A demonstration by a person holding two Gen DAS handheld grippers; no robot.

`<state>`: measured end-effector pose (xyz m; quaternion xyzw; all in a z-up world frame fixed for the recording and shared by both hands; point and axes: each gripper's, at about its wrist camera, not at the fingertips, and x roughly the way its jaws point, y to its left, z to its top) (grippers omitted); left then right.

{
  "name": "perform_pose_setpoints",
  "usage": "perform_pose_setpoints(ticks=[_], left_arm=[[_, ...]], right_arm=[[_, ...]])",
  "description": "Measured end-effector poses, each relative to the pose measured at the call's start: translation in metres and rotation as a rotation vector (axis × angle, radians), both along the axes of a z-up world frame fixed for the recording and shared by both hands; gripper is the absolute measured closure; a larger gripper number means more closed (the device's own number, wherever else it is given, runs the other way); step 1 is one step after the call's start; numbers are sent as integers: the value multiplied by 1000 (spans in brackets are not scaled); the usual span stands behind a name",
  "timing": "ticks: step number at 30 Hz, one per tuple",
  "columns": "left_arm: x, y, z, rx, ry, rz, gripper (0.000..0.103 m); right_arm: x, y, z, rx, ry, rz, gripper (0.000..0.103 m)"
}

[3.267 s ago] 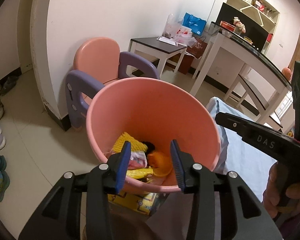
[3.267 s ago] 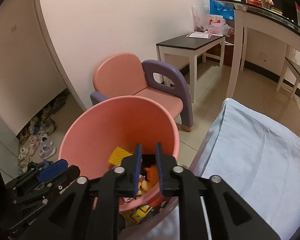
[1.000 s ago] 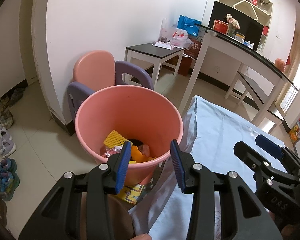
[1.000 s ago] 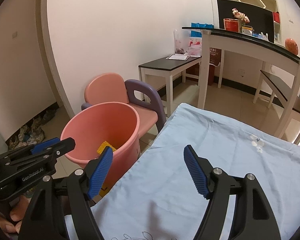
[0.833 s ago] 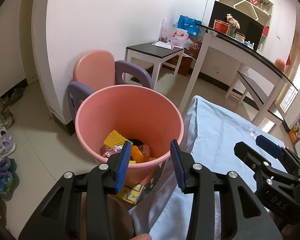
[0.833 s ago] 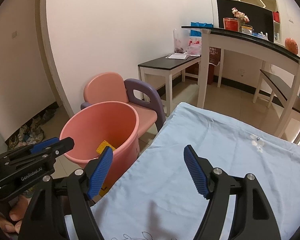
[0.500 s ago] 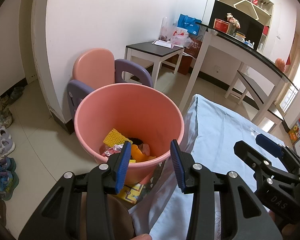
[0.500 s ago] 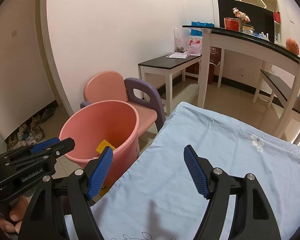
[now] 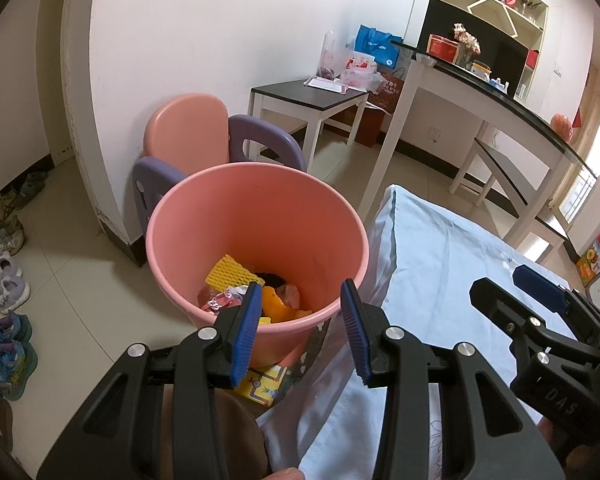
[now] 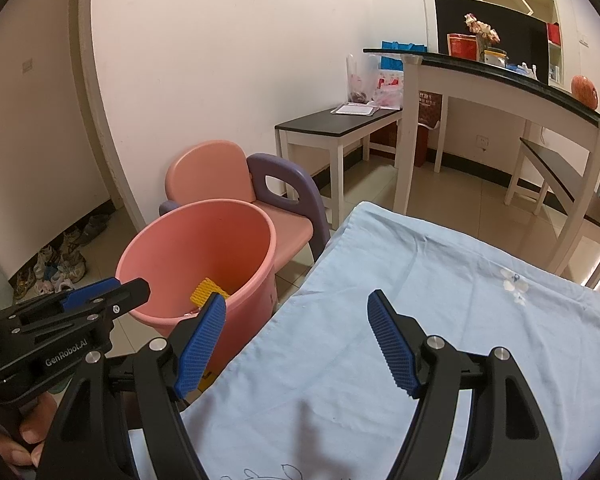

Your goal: Collect trash

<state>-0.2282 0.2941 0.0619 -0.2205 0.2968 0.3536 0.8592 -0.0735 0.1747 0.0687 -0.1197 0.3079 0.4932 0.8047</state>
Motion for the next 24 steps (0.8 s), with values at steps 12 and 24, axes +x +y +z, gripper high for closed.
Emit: perform_pose_setpoints(ticks=[12,24], left_arm=[[-5,-4,-6,-3,4,4,62],[-6,-3,-9,-10,7,3,62]], right_arm=[[1,-1,-5,-10,5,1,31],[0,-4,-7,-16,8,4,31]])
